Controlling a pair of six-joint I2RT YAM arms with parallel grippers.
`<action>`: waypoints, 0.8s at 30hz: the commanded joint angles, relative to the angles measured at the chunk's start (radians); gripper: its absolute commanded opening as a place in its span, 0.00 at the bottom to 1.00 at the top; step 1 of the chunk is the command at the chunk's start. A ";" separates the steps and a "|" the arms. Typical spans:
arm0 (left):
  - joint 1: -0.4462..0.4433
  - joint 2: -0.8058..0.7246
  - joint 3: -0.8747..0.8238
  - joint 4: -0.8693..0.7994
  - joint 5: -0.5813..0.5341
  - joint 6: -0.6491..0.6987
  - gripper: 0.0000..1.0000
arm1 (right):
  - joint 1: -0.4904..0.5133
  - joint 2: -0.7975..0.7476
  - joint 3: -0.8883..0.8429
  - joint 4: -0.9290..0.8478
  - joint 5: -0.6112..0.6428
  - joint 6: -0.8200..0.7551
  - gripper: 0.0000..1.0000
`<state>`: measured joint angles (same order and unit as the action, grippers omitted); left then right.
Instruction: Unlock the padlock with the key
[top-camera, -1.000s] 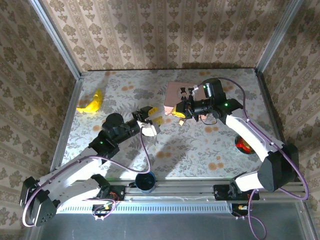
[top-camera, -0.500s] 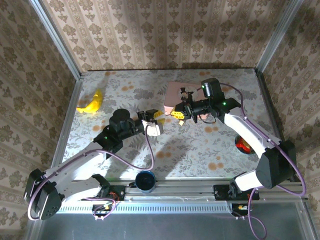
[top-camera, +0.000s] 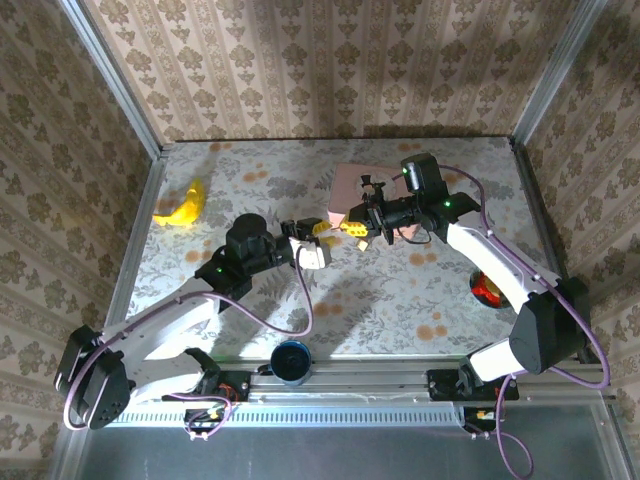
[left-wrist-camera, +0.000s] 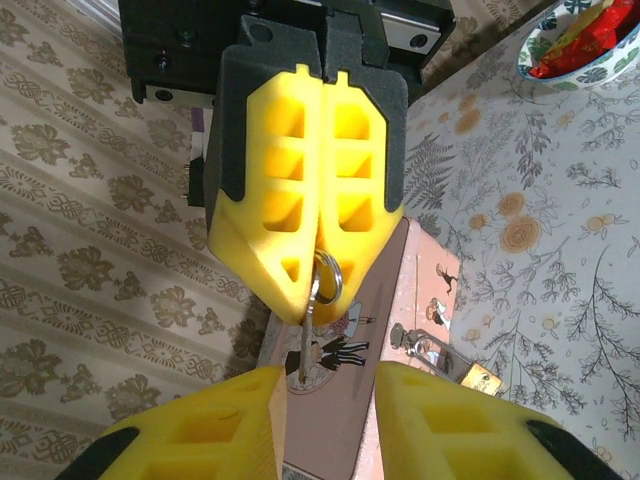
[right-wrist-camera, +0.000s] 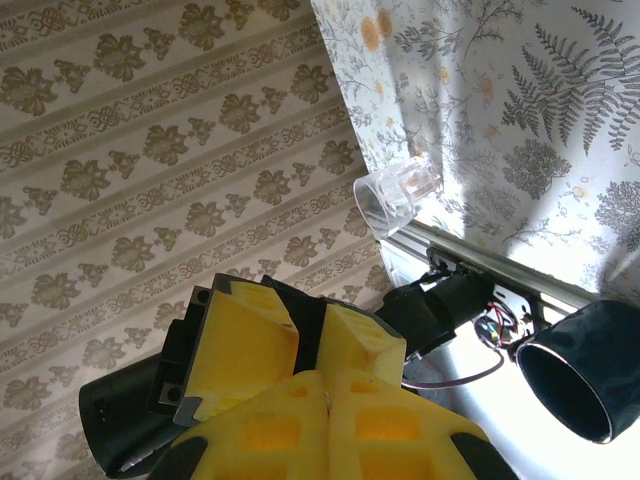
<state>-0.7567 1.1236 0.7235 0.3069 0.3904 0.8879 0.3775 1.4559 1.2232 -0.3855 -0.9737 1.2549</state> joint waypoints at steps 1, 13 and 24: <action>0.007 0.008 0.034 0.047 0.027 -0.020 0.30 | -0.002 0.016 0.016 -0.018 -0.032 0.011 0.00; 0.007 0.026 0.057 0.030 0.022 0.000 0.19 | 0.000 0.024 0.015 -0.009 -0.034 0.017 0.00; 0.007 0.035 0.062 -0.004 0.016 0.015 0.17 | 0.000 0.025 0.012 -0.001 -0.036 0.026 0.00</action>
<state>-0.7567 1.1511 0.7479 0.3214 0.3962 0.8879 0.3775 1.4731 1.2232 -0.3847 -0.9768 1.2636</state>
